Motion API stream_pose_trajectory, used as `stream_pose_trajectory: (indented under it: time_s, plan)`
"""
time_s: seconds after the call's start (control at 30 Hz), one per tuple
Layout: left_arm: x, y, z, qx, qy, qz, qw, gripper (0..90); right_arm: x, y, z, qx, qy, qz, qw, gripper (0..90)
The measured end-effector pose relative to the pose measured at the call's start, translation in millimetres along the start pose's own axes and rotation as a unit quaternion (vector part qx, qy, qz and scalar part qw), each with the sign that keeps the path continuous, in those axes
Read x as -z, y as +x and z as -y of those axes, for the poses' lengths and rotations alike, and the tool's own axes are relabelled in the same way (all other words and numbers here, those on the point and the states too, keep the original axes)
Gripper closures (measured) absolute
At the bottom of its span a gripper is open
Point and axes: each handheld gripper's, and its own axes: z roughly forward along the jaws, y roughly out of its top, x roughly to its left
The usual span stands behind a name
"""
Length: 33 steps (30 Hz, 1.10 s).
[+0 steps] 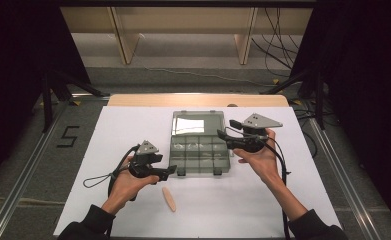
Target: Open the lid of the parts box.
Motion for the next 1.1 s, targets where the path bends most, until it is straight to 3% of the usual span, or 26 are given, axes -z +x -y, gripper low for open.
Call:
stream_pose_trajectory:
  time_s: [0.33,0.63,0.67,0.73,1.1]
  plan:
    - [6.3,-7.5,5.2,-0.009,-0.007,0.01,0.9999,28.7,21.0,13.1,11.1,-0.007,-0.014,-0.008,0.9999,35.2]
    - [12.9,-13.5,9.0,-0.037,-0.011,0.026,0.9989,25.7,39.7,26.4,20.7,-0.007,-0.02,-0.02,0.9996,29.8]
    - [13.0,-15.1,9.7,-0.029,-0.017,0.029,0.999,25.4,41.4,27.0,22.2,-0.004,-0.027,-0.018,0.9995,29.7]
    - [15.5,-15.1,10.4,-0.044,-0.013,0.029,0.9985,24.8,44.8,29.5,25.4,-0.009,-0.029,-0.027,0.9992,28.7]
    - [18.7,-20.5,15.6,-0.075,0.007,0.044,0.9962,23.1,59.0,32.4,43.6,-0.014,-0.019,-0.036,0.9991,26.1]
